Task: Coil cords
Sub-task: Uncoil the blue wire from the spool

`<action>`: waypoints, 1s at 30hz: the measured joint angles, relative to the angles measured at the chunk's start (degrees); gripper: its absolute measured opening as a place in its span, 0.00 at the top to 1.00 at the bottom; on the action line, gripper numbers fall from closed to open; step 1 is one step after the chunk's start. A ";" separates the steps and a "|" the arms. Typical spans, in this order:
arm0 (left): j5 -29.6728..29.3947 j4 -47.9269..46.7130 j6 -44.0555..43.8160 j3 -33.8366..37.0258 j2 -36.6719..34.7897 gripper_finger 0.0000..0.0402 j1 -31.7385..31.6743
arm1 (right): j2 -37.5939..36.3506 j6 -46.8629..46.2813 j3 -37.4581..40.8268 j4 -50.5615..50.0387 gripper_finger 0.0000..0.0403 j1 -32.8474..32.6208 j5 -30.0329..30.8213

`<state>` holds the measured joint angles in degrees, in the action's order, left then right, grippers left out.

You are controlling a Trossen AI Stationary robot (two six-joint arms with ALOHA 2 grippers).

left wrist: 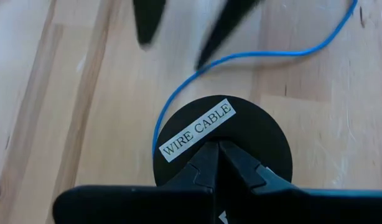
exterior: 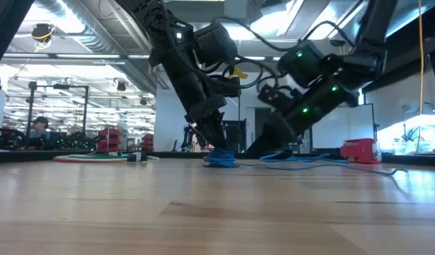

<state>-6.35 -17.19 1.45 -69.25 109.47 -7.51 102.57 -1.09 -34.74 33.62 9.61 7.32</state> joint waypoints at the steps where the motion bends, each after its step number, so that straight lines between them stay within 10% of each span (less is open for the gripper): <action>1: 0.02 -0.20 0.00 0.00 0.00 0.99 0.00 | 1.22 0.07 -0.86 0.20 0.57 -0.09 -0.30; 10: 0.02 -0.31 -0.25 0.00 0.00 0.99 0.00 | 6.08 -0.34 -7.93 -8.51 0.62 0.37 2.61; 18: -0.04 -0.28 -0.22 0.00 0.00 0.99 0.00 | 6.02 4.42 -8.94 -15.58 0.97 -0.29 1.41; 30: 0.04 -0.40 -0.14 -0.04 0.00 0.99 0.03 | 0.63 2.27 -9.03 -36.65 0.99 -7.94 10.70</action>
<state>-6.31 -17.59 1.32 -69.30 109.47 -7.48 103.20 1.18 -43.77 -3.03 1.67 18.01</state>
